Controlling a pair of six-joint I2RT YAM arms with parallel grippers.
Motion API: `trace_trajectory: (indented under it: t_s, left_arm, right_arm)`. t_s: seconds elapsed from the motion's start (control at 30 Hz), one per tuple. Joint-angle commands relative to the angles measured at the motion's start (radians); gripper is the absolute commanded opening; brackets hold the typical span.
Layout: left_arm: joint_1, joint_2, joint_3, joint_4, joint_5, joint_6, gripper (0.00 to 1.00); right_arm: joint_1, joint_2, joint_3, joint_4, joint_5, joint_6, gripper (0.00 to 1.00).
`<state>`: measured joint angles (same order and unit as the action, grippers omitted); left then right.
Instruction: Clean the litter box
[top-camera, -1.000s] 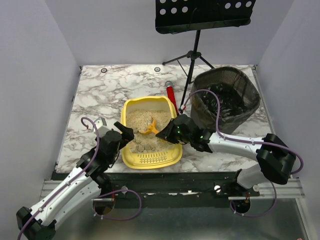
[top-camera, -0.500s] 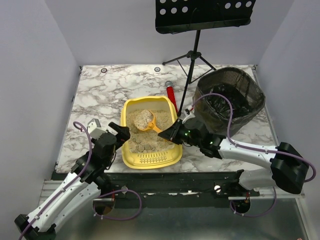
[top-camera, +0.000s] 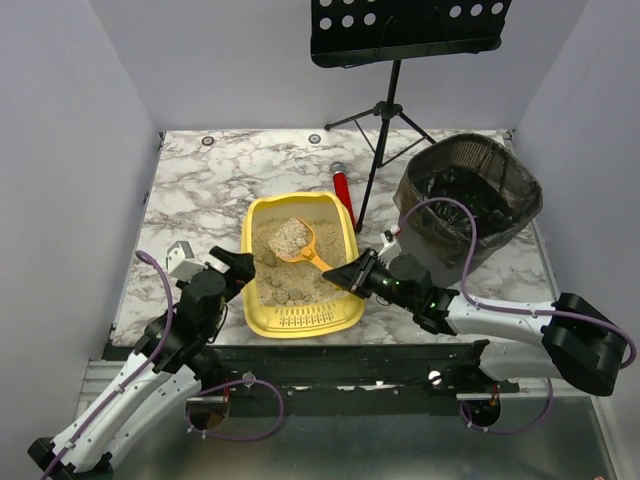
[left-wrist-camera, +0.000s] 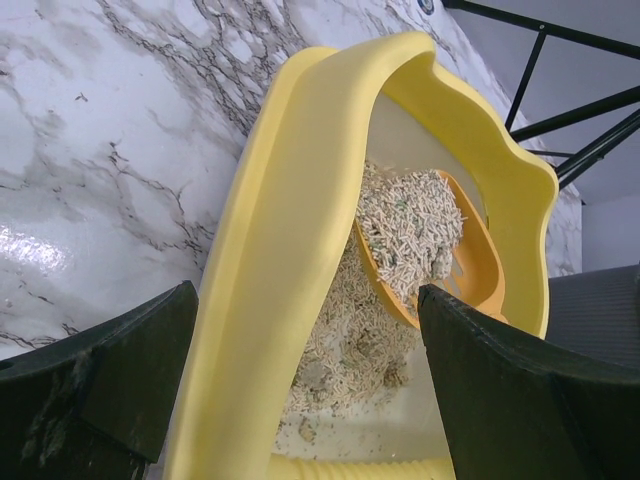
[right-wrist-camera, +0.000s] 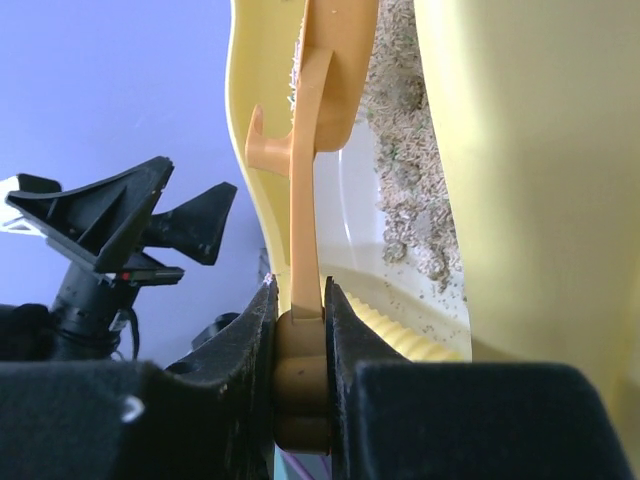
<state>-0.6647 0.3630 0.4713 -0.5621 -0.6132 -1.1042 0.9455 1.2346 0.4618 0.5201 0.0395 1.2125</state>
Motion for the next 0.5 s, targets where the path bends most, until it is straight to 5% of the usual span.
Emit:
trace_trajectory:
  t_s: [0.0, 0.47]
  left_arm:
    - [0.001, -0.021, 0.004, -0.007, -0.031, -0.005, 0.99]
    - [0.001, -0.027, -0.031, 0.036, -0.003, 0.007, 0.99]
  right_arm:
    - [0.007, -0.027, -0.089, 0.222, 0.025, 0.136, 0.01]
    - [0.021, 0.059, -0.193, 0.514, 0.048, 0.248, 0.01]
